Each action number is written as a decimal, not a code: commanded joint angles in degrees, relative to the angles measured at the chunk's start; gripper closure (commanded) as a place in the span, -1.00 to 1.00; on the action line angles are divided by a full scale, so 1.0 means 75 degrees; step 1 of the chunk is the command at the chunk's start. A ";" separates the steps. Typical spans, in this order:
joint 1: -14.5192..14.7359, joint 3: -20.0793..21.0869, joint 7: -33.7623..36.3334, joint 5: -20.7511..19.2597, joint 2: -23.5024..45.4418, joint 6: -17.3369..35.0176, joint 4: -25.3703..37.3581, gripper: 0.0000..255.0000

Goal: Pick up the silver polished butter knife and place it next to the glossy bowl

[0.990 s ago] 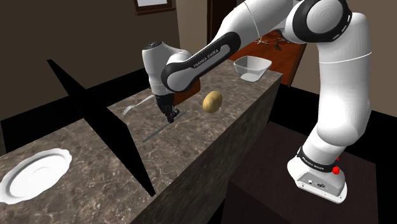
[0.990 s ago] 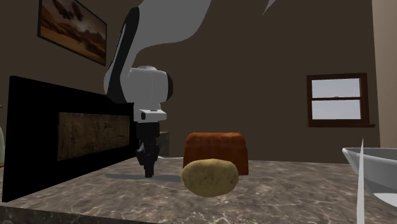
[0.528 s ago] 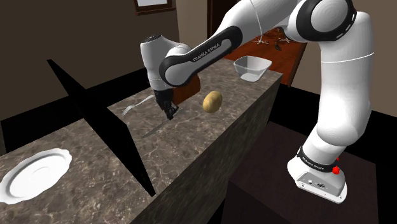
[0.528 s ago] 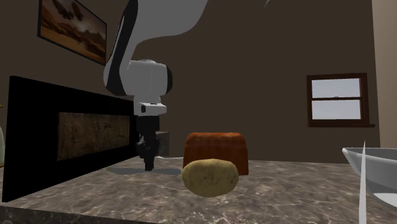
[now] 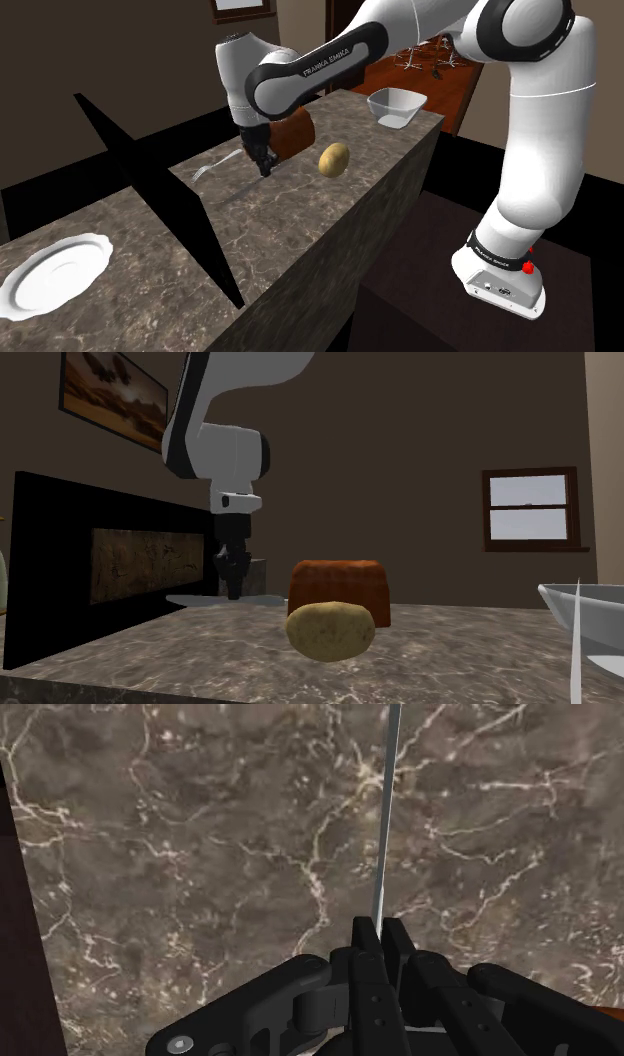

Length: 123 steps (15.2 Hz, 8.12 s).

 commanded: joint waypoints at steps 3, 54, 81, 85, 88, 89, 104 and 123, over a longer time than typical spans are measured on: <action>-0.0011 0.0044 -0.0083 0.0099 -0.0110 -0.0362 0.0279 1.00; -0.2599 -0.3123 -0.6661 0.2663 -0.6308 -0.1257 -0.4002 1.00; -0.3362 -0.4693 -0.8643 0.1976 -0.6324 0.0552 -0.5810 1.00; -0.3365 -0.4685 -0.8620 0.1965 -0.6186 0.0999 -0.6119 1.00; -0.3369 -0.4679 -0.8602 0.1956 -0.6060 0.1341 -0.6335 1.00; -0.3370 -0.4677 -0.8595 0.1952 -0.6013 0.1456 -0.6404 1.00; -0.3392 -0.4653 -0.8523 0.1901 -0.5475 0.2554 -0.6965 1.00; -0.3352 -0.4652 -0.8563 0.1966 -0.6052 0.1424 -0.6412 -1.00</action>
